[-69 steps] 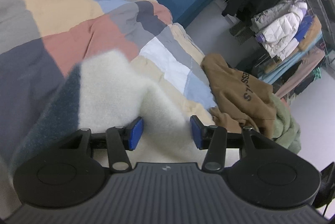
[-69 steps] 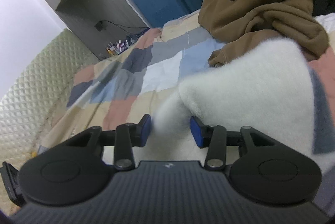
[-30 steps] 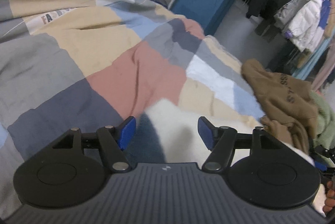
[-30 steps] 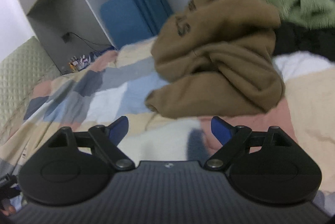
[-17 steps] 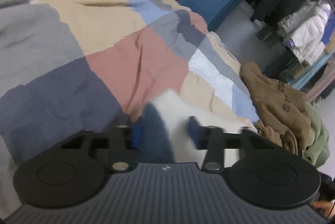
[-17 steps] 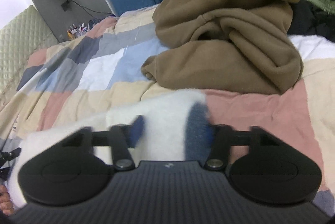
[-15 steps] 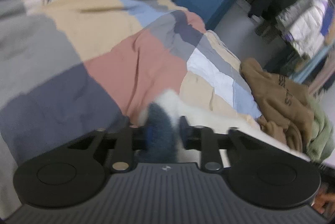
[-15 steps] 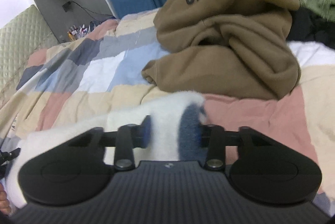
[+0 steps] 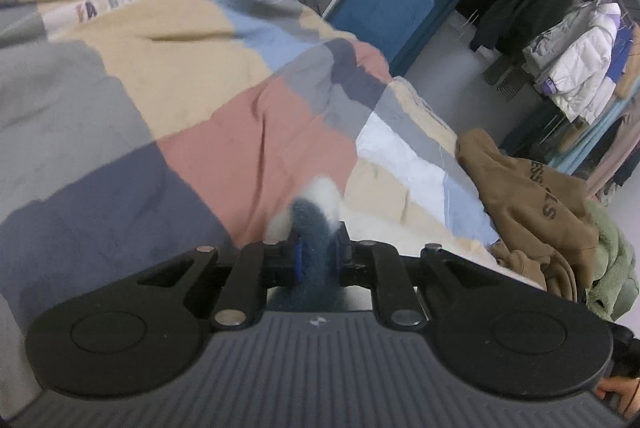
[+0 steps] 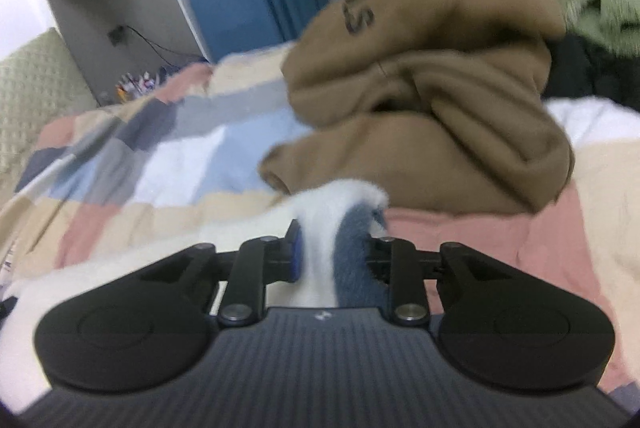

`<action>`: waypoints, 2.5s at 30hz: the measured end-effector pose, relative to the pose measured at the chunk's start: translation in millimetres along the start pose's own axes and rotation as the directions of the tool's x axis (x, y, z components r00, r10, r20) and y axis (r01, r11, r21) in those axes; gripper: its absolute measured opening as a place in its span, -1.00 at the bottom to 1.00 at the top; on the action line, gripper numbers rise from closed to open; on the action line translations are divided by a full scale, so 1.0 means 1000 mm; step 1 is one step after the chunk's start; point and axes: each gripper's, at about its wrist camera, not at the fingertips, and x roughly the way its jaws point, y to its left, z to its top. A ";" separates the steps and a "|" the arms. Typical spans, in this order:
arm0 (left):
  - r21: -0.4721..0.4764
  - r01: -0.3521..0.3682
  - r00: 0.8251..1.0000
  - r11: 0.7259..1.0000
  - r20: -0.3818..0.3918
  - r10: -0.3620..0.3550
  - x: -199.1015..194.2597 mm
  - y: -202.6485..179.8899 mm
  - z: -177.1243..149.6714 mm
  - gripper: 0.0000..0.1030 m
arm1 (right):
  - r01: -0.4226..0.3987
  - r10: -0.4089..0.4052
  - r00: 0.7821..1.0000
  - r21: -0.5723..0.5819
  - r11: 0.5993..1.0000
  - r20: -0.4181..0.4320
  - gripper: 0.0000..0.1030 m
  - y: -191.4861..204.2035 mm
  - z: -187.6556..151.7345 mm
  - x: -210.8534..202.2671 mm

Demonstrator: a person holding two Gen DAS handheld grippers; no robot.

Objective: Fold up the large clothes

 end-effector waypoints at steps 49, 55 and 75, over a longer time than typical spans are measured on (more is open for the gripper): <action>-0.804 0.217 0.941 0.554 0.020 -0.338 -0.030 0.022 -0.146 0.80 | -0.246 0.425 0.905 0.797 0.552 -0.015 0.75 0.018 -0.137 -0.043; -0.817 0.233 0.950 0.527 0.074 -0.305 -0.028 0.033 -0.143 0.78 | -0.234 0.367 0.930 0.746 0.623 -0.014 0.75 0.021 -0.129 -0.035; -0.519 0.258 0.966 0.814 0.121 -0.229 -0.088 -0.011 -0.109 0.00 | -0.299 0.323 0.944 0.593 0.748 0.068 0.05 0.022 -0.117 -0.073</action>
